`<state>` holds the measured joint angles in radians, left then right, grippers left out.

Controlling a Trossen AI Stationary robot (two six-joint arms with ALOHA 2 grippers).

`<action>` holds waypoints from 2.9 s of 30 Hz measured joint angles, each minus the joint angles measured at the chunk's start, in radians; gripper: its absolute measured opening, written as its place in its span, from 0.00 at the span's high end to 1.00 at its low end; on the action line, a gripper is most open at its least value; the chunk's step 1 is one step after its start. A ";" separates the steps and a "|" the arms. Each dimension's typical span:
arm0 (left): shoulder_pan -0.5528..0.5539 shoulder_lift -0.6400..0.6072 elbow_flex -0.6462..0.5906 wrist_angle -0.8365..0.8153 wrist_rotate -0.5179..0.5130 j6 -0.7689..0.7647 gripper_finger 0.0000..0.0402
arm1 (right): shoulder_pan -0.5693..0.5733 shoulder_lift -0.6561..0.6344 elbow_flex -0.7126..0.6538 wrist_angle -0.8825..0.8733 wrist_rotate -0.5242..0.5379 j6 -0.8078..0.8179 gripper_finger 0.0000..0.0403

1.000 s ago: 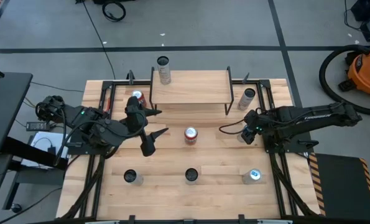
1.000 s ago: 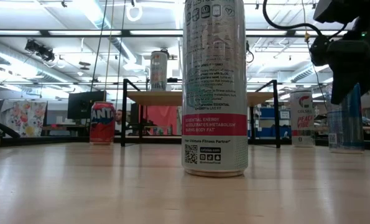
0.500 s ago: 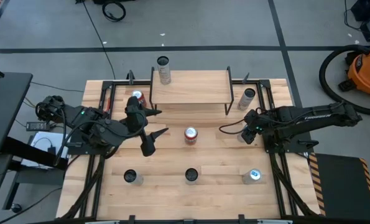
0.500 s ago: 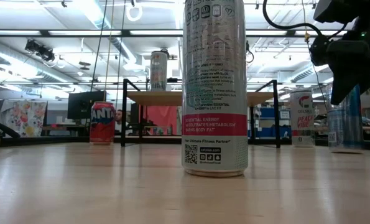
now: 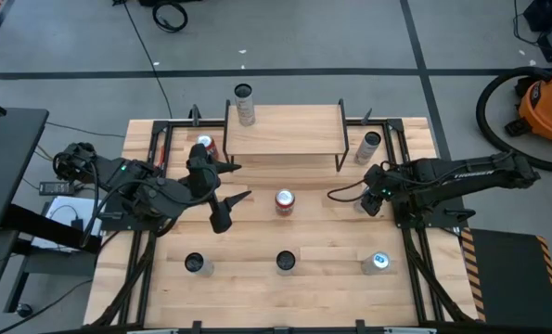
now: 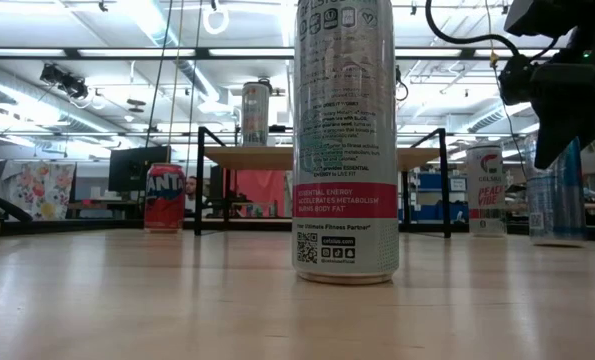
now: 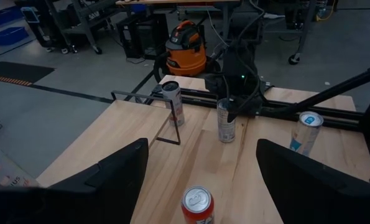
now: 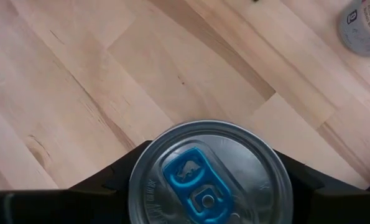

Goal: Place canned beverage on shelf
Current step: Put the top blue soda can on the shelf

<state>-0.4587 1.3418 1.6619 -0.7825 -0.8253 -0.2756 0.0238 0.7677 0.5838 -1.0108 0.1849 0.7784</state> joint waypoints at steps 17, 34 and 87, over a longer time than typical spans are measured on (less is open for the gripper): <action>0.000 0.000 0.000 0.000 0.000 -0.002 0.23 | 0.000 0.000 0.000 0.016 -0.029 0.001 0.33; 0.000 0.000 0.000 0.000 0.000 -0.001 0.23 | -0.002 0.000 0.000 -0.018 0.058 -0.020 0.39; 0.000 0.000 0.000 -0.009 0.000 -0.009 0.23 | -0.314 0.574 0.954 -0.222 0.048 -0.448 0.39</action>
<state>-0.4585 1.3415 1.6619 -0.7918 -0.8253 -0.2844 -0.2899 1.3418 1.5379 -1.2329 0.2333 0.3305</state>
